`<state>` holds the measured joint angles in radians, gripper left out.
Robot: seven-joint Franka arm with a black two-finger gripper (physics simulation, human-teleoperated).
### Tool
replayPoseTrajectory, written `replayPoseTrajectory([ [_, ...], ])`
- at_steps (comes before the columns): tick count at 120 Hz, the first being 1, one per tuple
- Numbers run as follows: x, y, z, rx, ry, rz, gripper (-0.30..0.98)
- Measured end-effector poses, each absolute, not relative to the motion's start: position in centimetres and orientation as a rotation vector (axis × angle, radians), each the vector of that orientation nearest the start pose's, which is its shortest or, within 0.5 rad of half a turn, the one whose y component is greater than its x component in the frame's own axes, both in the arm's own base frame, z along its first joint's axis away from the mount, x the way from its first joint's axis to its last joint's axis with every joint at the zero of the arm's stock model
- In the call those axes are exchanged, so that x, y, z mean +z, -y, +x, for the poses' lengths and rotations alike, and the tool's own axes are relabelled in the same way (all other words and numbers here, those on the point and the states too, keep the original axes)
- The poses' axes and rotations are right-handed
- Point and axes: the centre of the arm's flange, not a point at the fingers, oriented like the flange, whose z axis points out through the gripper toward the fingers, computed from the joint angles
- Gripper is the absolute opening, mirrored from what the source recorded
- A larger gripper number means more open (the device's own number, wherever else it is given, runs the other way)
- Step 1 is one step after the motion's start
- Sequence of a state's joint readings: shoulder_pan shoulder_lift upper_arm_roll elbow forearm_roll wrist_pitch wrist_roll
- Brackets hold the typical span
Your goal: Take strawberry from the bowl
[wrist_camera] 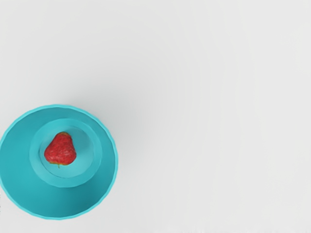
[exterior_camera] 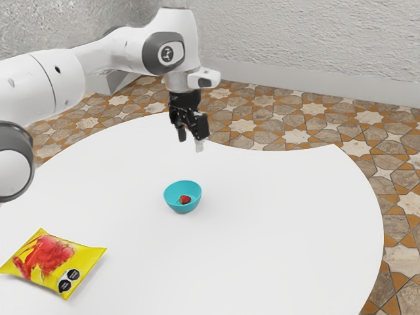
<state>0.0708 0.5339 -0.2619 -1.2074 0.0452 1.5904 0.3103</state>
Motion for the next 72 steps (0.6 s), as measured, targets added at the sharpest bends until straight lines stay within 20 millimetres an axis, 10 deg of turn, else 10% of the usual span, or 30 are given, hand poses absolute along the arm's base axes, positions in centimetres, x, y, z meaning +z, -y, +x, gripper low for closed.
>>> replayPoseTrajectory([
  [72, 36.6, 3.7, 68.3, 0.038, -1.482, -3.016, 0.39],
])
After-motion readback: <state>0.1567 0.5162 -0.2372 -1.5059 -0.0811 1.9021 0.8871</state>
